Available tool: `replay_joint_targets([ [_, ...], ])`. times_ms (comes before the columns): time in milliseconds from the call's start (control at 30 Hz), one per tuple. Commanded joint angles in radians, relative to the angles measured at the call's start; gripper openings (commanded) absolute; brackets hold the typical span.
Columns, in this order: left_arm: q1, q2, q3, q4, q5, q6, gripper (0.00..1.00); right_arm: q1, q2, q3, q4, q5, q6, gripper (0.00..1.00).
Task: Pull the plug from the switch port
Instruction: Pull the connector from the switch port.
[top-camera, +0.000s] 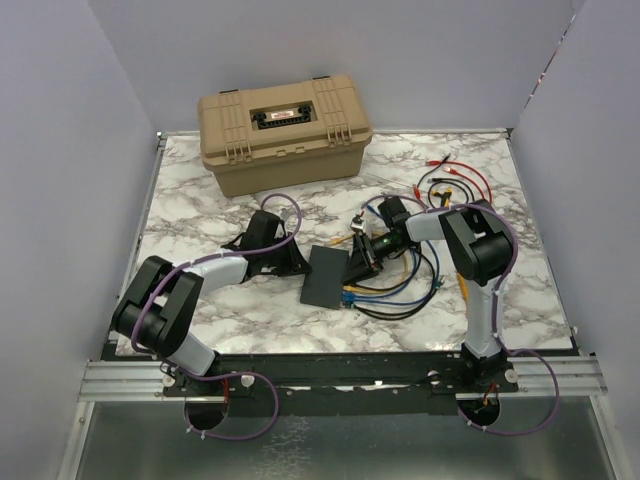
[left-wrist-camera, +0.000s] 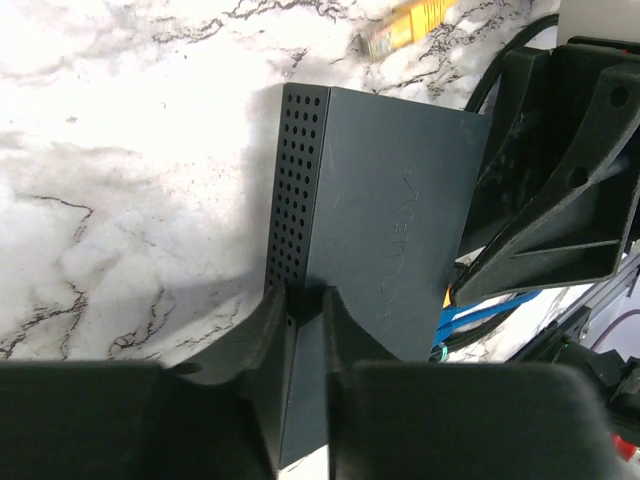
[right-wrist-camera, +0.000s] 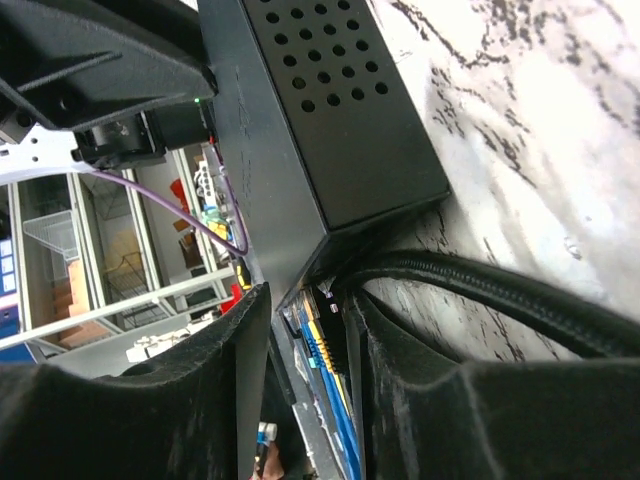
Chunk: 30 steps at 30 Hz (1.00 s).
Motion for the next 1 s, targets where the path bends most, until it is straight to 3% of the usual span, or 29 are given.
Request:
replay_joint_targets([
  [0, -0.013, 0.052, -0.008, -0.069, -0.031, 0.015, 0.1, 0.018, 0.019, -0.01, -0.019, 0.064, 0.01, 0.38],
  [133, -0.013, 0.056, -0.006, -0.076, -0.037, 0.015, 0.06, 0.016, 0.039, -0.002, -0.019, 0.06, 0.009, 0.29],
  [267, -0.013, 0.071, -0.001, -0.099, -0.056, 0.014, 0.04, 0.018, 0.032, -0.009, -0.011, 0.05, 0.006, 0.27],
  [433, -0.013, 0.079, 0.002, -0.103, -0.055, 0.015, 0.04, 0.018, 0.025, -0.016, -0.029, 0.044, -0.024, 0.42],
  [667, -0.015, 0.073, -0.005, -0.112, -0.071, 0.014, 0.04, 0.009, 0.011, -0.032, -0.054, 0.068, -0.065, 0.5],
  [800, -0.014, 0.072, -0.005, -0.115, -0.075, 0.014, 0.07, 0.008, 0.015, -0.028, -0.068, 0.054, -0.089, 0.4],
  [867, -0.014, 0.07, -0.004, -0.115, -0.078, 0.014, 0.11, 0.008, 0.018, -0.025, -0.071, 0.041, -0.098, 0.3],
  [967, -0.014, 0.071, -0.001, -0.116, -0.079, 0.012, 0.18, 0.01, 0.019, -0.026, -0.065, 0.028, -0.102, 0.27],
])
